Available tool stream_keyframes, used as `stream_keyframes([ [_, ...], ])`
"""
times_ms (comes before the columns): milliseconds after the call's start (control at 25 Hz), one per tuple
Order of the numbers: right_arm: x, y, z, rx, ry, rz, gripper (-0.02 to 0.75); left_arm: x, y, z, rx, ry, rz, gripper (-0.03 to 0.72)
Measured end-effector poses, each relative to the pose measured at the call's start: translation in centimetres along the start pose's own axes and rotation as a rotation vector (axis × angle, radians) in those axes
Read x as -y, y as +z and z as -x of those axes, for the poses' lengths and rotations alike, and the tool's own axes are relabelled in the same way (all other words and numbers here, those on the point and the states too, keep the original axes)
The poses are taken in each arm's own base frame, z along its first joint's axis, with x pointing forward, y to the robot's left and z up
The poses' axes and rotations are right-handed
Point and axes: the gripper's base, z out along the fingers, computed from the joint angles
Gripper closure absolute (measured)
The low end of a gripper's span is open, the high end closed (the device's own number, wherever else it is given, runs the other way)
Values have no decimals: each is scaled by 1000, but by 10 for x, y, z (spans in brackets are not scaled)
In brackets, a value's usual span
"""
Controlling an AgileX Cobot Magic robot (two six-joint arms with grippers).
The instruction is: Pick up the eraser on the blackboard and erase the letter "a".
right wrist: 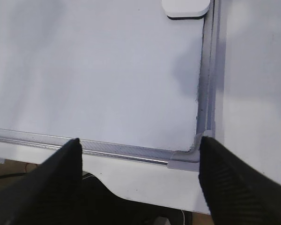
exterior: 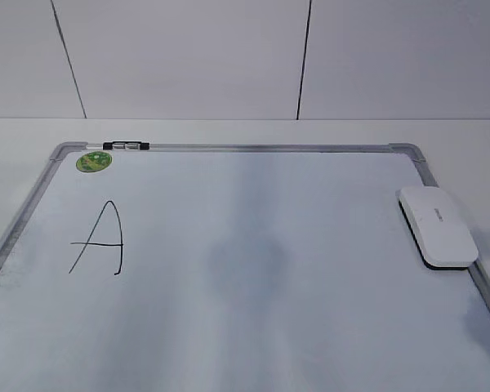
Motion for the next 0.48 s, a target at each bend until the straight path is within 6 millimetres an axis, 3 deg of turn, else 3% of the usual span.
stream_keyframes([
  [280, -1, -6, -14, 116, -56, 2, 146, 3, -7, -67, 136, 20, 8, 453],
  [480, -3, -14, -20, 178, -116, -2, 146, 5, -5, -103, 224, 35, 11, 453],
])
